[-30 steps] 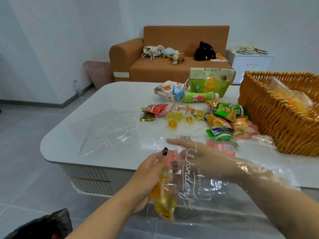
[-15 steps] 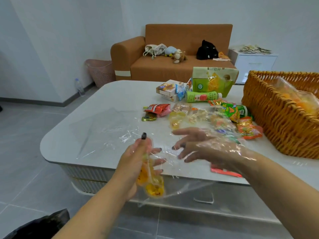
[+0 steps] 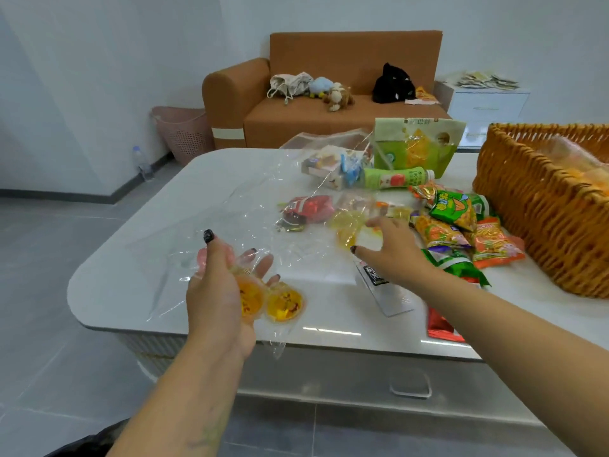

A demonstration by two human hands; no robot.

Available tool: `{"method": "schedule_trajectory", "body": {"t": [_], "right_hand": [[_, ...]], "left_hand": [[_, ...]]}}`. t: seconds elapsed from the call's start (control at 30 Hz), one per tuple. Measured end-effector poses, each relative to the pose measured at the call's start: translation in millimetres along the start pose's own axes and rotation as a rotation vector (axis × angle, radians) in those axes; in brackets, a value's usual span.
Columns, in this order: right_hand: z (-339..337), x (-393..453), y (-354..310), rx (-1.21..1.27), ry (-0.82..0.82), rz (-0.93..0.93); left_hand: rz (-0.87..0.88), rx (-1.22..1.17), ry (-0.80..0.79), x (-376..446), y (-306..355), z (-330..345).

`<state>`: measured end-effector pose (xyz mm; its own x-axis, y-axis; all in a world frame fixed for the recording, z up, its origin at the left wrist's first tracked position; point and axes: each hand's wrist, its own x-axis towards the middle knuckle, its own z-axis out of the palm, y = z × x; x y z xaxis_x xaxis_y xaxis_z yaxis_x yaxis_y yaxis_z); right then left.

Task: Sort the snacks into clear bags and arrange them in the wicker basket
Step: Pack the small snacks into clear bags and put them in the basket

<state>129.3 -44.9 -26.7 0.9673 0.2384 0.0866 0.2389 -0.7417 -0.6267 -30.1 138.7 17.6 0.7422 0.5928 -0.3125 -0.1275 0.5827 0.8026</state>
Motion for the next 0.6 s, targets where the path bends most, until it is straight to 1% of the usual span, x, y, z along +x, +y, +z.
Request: {"method": "schedule_trajectory", "body": {"t": [0.07,0.2,0.27,0.33,0.37,0.43,0.5,0.53,0.6], "right_hand": [[13.6,25.0,-9.5,-0.114,-0.023,0.0],[39.0,59.7,-17.4,-0.308,-0.015,0.046],[50.6,65.0,-16.7,-0.392,0.015,0.029],[59.2,68.9,-15.8,-0.491,0.066,-0.026],[61.3,72.2,-16.1,-0.537,0.057,-0.043],[61.0,80.5,-18.7,-0.57,-0.015,-0.013],[56.9,86.3,-22.8,-0.534,-0.075,0.059],[55.2,86.7,-23.9,-0.519,-0.081,0.072],[53.9,84.0,-22.7,-0.536,-0.06,0.034]], "left_hand": [[-0.016,-0.011,0.039,5.2,0.7,1.1],[-0.052,-0.019,0.074,15.7,1.5,2.3],[-0.055,-0.016,0.078,20.2,3.0,3.0],[-0.049,-0.02,0.08,24.6,5.5,3.4],[-0.046,-0.026,0.08,26.6,6.7,3.9],[-0.043,-0.038,0.084,29.3,9.3,5.3],[-0.04,-0.047,0.09,31.3,10.7,7.4],[-0.039,-0.048,0.091,31.9,10.8,8.2],[-0.043,-0.054,0.086,32.8,10.2,9.8]]}}
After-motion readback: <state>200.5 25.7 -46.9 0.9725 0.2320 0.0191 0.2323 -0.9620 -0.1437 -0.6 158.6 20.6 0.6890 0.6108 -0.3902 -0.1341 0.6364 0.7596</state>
